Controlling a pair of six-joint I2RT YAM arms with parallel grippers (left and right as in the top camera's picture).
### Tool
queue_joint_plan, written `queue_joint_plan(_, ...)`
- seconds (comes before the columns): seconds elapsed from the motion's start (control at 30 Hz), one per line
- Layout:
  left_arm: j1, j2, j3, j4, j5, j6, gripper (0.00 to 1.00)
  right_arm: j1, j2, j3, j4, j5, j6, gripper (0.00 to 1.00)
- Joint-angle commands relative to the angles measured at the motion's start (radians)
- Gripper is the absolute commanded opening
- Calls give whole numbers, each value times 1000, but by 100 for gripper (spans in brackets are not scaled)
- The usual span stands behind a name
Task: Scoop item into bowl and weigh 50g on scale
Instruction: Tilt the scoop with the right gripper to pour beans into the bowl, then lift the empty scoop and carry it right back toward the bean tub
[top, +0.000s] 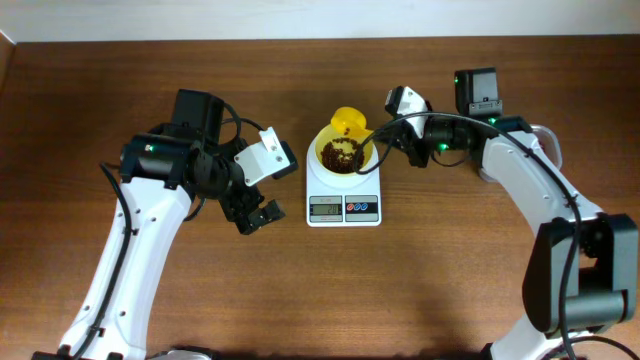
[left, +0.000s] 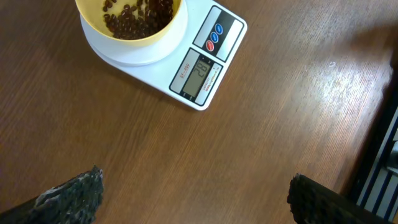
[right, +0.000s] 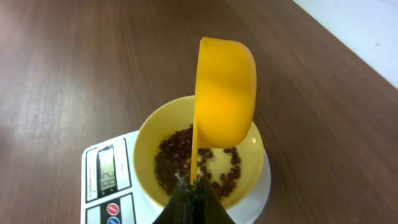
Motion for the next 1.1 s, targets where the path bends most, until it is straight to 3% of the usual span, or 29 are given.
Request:
queue_joint_plan(0.0, 5, 2, -6, 0, 11, 16, 99, 5, -49, 5, 11, 53, 17, 4)
queue_joint_plan(0.07, 5, 2, -6, 0, 11, 16, 99, 5, -69, 5, 10, 17, 38, 4)
queue_joint_plan(0.13, 5, 2, -6, 0, 11, 16, 99, 5, -56, 5, 43, 143, -31, 4)
queue_joint_plan(0.2, 5, 2, -6, 0, 11, 16, 99, 5, -84, 5, 32, 4, 38, 4)
queue_joint_plan(0.27, 5, 2, -6, 0, 11, 16, 99, 5, -71, 5, 36, 111, -18, 4)
queue_joint_plan(0.33, 5, 2, -6, 0, 11, 16, 99, 5, -93, 5, -11, -81, 45, 4)
queue_joint_plan(0.37, 5, 2, -6, 0, 11, 16, 99, 5, -94, 5, -8, -84, 42, 4)
queue_joint_plan(0.43, 5, 2, -6, 0, 11, 16, 99, 5, -85, 5, 9, 75, 55, 4)
queue_joint_plan(0.47, 5, 2, -6, 0, 11, 16, 99, 5, -89, 5, 19, 47, 95, 4)
queue_joint_plan(0.57, 5, 2, -6, 0, 11, 16, 99, 4, -98, 5, 97, -88, 379, 4)
queue_joint_plan(0.63, 5, 2, -6, 0, 11, 16, 99, -2, -133, 5, 188, -106, 745, 4)
queue_joint_plan(0.8, 5, 2, -6, 0, 11, 16, 99, -59, -187, 5, 426, -308, 1394, 4)
queue_joint_plan(0.93, 5, 2, -6, 0, 11, 16, 99, -129, -188, 5, 557, -476, 1694, 4)
queue_joint_plan(1.07, 5, 2, -6, 0, 11, 16, 99, -205, -188, 5, 623, -626, 1827, 4)
